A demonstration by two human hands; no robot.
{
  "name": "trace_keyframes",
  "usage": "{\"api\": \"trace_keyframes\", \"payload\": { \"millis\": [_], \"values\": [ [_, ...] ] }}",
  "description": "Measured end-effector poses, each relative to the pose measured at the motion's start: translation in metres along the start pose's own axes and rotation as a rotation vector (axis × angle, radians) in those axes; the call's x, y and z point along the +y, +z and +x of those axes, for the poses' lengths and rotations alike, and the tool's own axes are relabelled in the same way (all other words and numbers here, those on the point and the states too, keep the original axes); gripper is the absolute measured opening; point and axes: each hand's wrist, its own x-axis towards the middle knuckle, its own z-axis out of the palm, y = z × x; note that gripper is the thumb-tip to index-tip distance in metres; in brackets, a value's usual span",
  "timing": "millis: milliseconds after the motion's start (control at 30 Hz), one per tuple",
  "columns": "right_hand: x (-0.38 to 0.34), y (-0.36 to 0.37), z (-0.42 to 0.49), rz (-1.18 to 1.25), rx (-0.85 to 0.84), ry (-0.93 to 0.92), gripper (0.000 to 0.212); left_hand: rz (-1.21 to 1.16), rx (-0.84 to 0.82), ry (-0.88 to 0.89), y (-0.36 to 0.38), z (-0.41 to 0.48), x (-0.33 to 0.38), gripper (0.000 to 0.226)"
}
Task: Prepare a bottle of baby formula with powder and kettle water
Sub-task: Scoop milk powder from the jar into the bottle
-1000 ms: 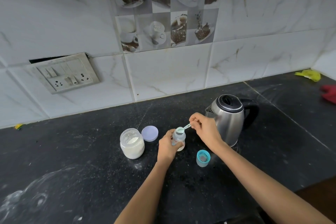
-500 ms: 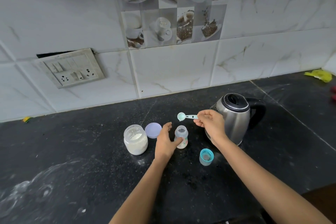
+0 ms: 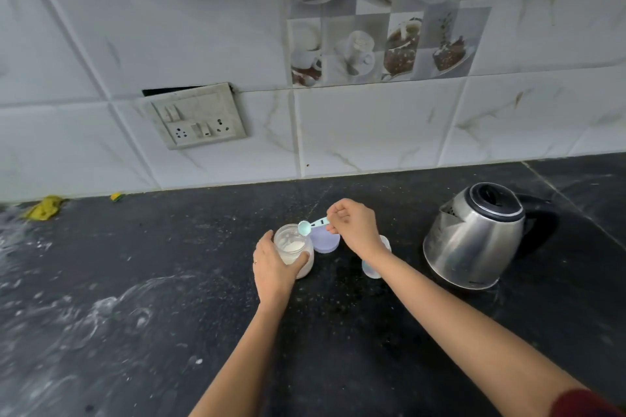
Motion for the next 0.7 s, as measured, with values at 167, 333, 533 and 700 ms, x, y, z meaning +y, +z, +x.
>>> {"api": "trace_keyframes", "payload": {
  "millis": [167,333,533,700],
  "values": [
    [0.001,0.034,0.006,-0.173,-0.128,-0.065,0.01,-0.03,-0.085,-0.023,-0.001,0.002,-0.008,0.074],
    [0.01,0.054,0.006,-0.236,-0.108,-0.023,0.008,-0.01,-0.103,-0.024,-0.003,0.002,-0.01,0.076],
    [0.014,0.061,0.005,-0.23,-0.082,-0.023,0.006,-0.007,-0.115,-0.017,-0.002,0.002,-0.012,0.077],
    [0.02,0.057,-0.002,-0.135,-0.002,0.006,0.013,-0.012,-0.124,0.016,-0.004,0.005,-0.012,0.073]
  ]
}}
